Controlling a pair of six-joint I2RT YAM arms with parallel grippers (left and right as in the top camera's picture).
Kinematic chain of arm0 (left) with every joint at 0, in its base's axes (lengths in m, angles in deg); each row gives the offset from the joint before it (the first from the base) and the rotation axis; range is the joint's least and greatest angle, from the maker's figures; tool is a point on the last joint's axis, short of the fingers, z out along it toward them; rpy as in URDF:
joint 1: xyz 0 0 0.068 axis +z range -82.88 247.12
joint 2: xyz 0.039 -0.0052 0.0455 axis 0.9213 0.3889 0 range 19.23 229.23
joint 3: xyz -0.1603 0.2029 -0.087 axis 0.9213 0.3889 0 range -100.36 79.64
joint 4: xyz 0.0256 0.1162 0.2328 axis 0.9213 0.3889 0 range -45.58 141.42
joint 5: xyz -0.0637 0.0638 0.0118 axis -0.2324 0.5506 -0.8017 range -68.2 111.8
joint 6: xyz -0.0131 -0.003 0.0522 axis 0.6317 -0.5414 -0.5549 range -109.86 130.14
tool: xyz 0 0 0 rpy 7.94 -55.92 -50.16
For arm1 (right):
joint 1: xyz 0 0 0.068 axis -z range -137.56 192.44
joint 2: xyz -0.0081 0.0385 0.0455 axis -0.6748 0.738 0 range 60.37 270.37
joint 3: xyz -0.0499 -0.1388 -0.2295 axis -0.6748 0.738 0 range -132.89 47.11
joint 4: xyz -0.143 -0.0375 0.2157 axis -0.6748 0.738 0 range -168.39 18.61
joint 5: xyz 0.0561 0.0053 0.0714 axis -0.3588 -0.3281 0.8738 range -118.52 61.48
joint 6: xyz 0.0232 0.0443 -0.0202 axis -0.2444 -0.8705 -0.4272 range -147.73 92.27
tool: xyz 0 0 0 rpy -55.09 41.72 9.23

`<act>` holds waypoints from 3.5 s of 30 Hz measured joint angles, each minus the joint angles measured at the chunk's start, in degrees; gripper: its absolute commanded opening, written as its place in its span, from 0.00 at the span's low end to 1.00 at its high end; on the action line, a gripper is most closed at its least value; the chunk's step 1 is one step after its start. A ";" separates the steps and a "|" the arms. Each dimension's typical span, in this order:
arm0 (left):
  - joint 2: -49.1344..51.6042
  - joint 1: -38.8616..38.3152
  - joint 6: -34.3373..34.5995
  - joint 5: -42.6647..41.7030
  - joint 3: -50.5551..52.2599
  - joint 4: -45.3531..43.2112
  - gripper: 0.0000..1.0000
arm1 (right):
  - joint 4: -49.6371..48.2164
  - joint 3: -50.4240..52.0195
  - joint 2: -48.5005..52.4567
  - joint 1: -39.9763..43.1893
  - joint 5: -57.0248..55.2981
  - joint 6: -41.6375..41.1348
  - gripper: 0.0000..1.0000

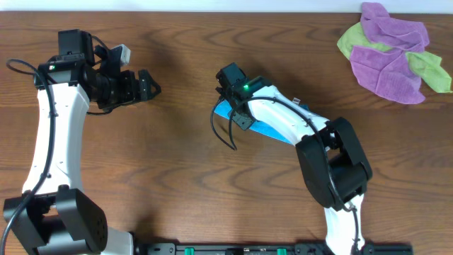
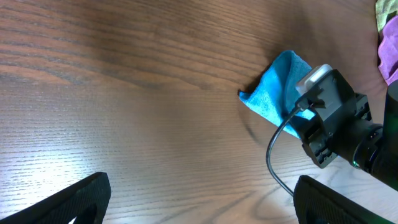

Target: Fold the cloth

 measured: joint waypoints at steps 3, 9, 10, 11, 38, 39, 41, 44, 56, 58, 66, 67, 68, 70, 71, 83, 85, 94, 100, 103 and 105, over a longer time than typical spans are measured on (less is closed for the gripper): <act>0.00 0.00 0.00 -0.02 0.00 -0.02 0.95 | 0.46 0.00 0.00 0.00 -0.07 -0.04 0.01; 0.00 0.00 0.00 -0.02 0.00 -0.15 0.95 | 4.94 -0.46 0.02 -0.11 -0.15 -0.57 0.01; 0.00 0.00 0.00 -0.02 0.00 -0.22 0.95 | 7.23 -1.36 0.07 -0.15 -0.13 -1.03 0.01; 0.00 0.00 0.00 -0.02 0.00 -0.28 0.95 | 8.74 -2.27 0.13 -0.26 -0.11 -1.46 0.02; 0.00 2.58 1.92 0.17 0.00 -6.14 0.95 | 39.80 -24.61 -8.07 -18.53 14.19 -0.22 0.89; 0.00 2.58 1.95 0.17 0.00 -6.08 0.95 | 40.02 -24.61 -8.04 -18.53 13.09 -0.87 0.88; 0.00 2.58 1.95 0.17 0.00 -5.90 0.95 | 40.15 -24.61 -8.04 -18.51 10.58 -2.49 0.85; 0.00 2.58 1.95 0.15 0.00 -5.66 0.95 | 40.17 -24.61 -8.04 -18.51 6.32 -5.33 0.73; 0.00 -0.17 0.59 0.09 2.05 -3.06 0.95 | 36.46 -21.99 -8.04 -7.72 -1.97 -14.88 0.74; 0.02 -1.42 0.24 -0.31 4.17 -3.82 0.95 | 36.48 -20.76 -8.04 -3.30 -1.81 -15.76 0.74; 0.04 -8.46 0.04 -5.49 15.23 -11.65 0.81 | 36.54 -14.25 -8.04 8.61 1.42 -17.68 0.02; 0.11 -10.21 -0.02 -5.81 16.39 -12.26 0.62 | 36.22 -13.16 -8.04 8.87 1.70 -17.86 0.02; 0.17 -12.20 -0.09 -6.03 17.09 -12.59 0.36 | 35.52 -11.96 -8.04 8.90 1.97 -18.08 0.02; 0.28 -16.44 -0.20 -6.19 17.46 -13.33 0.08 | 34.60 -10.05 -8.04 8.96 2.19 -18.10 0.01; 0.31 -18.16 -0.20 -6.10 17.46 -13.53 0.06 | 34.67 -9.35 -8.04 9.11 2.16 -18.12 0.02; 0.31 -31.76 2.01 -3.06 17.46 -16.65 0.06 | 29.00 2.21 -30.29 22.12 3.98 -18.78 0.02; 0.31 -31.82 4.04 -1.88 17.53 -19.67 0.06 | 25.46 8.22 -40.24 22.73 5.33 -18.78 0.02; 0.35 -38.03 9.70 11.15 17.57 -26.77 0.06 | 9.79 32.48 -61.09 21.09 13.68 -20.04 0.01; 2.91 -38.77 10.97 14.45 17.57 -27.21 0.06 | 4.17 37.83 -55.47 21.09 17.62 -22.34 0.01; 6.27 -38.77 10.99 15.61 17.57 -27.30 0.06 | 0.44 37.90 -51.60 21.09 18.56 -22.82 0.01; 8.33 -38.77 10.99 16.72 17.57 -27.41 0.06 | -1.75 37.90 -49.09 21.09 19.28 -23.12 0.01</act>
